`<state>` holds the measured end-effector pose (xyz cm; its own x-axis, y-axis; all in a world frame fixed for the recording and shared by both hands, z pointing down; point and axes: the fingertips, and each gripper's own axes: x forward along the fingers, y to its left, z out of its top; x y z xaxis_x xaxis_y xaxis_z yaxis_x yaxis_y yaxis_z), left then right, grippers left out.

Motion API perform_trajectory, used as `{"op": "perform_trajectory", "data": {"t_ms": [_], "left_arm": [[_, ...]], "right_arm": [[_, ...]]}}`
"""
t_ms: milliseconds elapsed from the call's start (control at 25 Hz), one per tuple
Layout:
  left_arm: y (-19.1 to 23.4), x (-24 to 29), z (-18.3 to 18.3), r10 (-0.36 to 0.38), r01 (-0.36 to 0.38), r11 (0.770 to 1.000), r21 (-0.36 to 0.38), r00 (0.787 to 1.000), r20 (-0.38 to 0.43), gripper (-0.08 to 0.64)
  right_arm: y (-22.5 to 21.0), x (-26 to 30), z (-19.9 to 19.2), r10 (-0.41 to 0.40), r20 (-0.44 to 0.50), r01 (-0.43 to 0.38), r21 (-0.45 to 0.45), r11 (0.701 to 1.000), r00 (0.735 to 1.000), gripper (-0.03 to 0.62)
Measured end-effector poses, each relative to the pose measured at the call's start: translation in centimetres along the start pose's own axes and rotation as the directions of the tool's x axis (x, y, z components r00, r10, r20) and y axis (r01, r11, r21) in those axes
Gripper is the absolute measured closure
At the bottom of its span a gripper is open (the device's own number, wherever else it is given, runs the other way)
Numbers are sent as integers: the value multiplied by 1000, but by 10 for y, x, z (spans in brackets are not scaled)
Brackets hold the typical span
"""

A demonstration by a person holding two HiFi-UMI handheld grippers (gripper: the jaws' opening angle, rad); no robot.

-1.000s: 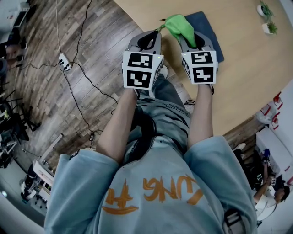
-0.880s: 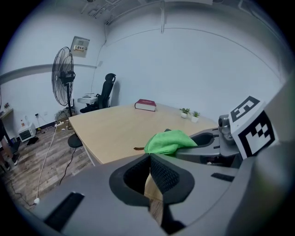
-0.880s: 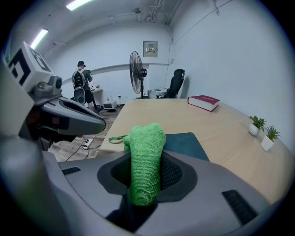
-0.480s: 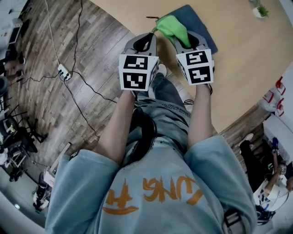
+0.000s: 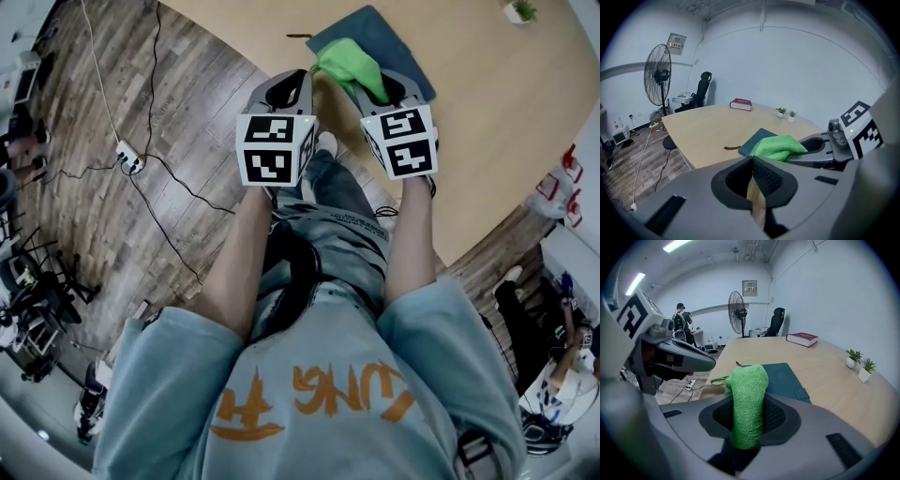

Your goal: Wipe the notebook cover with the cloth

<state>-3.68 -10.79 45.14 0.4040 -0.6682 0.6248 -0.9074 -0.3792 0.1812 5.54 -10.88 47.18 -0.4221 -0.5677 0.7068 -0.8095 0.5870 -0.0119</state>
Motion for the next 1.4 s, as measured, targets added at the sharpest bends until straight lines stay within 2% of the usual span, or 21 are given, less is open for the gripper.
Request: {"op": "perform_trajectory", "data": {"t_ms": [960,1400], "left_arm": [[-21,13,8,-33,32,999,34,999,12,541],[-44,26,12,-72,72,995,64,997,-4,541]], "right_arm": [[2,-34,-34,120,-31,-121,-6,993,992,482],[-1,-58,-59,205,-54,-206,-16,978,977,482]]}}
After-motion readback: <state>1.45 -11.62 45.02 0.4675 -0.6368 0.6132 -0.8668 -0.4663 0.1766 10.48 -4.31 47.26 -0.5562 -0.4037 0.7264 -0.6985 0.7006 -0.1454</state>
